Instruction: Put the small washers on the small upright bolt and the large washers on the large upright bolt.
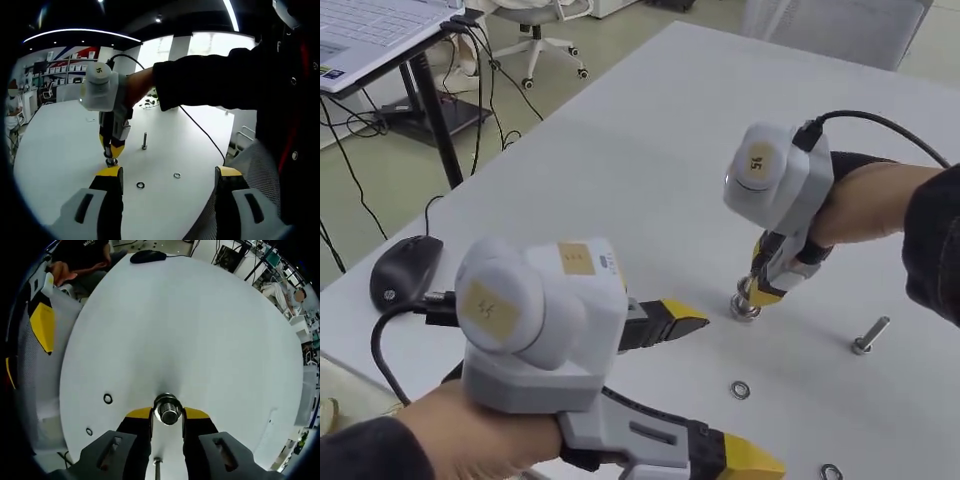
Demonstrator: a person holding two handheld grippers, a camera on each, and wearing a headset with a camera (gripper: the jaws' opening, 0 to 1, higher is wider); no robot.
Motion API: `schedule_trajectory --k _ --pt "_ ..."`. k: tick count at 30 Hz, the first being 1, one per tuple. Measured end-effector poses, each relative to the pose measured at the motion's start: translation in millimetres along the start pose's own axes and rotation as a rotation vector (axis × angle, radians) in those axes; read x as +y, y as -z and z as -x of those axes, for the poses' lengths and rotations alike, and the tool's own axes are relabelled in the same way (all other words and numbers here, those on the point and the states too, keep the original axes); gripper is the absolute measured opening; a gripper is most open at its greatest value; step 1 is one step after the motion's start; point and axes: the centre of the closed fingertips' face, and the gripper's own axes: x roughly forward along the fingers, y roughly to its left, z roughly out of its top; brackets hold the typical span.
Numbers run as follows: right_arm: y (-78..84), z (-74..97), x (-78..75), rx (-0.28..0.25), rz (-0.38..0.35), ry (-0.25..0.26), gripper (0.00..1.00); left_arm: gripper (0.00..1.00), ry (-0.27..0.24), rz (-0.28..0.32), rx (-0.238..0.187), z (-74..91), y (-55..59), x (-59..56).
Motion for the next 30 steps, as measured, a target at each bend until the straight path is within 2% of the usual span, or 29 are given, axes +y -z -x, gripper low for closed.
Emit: schedule_trajectory --k 15,30 --pt "-1.0 -15.2 6.8 -0.018 -0.022 0.0 0.24 0.74 -0.004 0.006 0.008 -0.3 2.2 1.7" --pt "-0.3 -16.3 6.6 -0.03 -0.041 -0.004 0.24 0.74 0.004 0.007 0.014 -0.3 3.5 0.9"
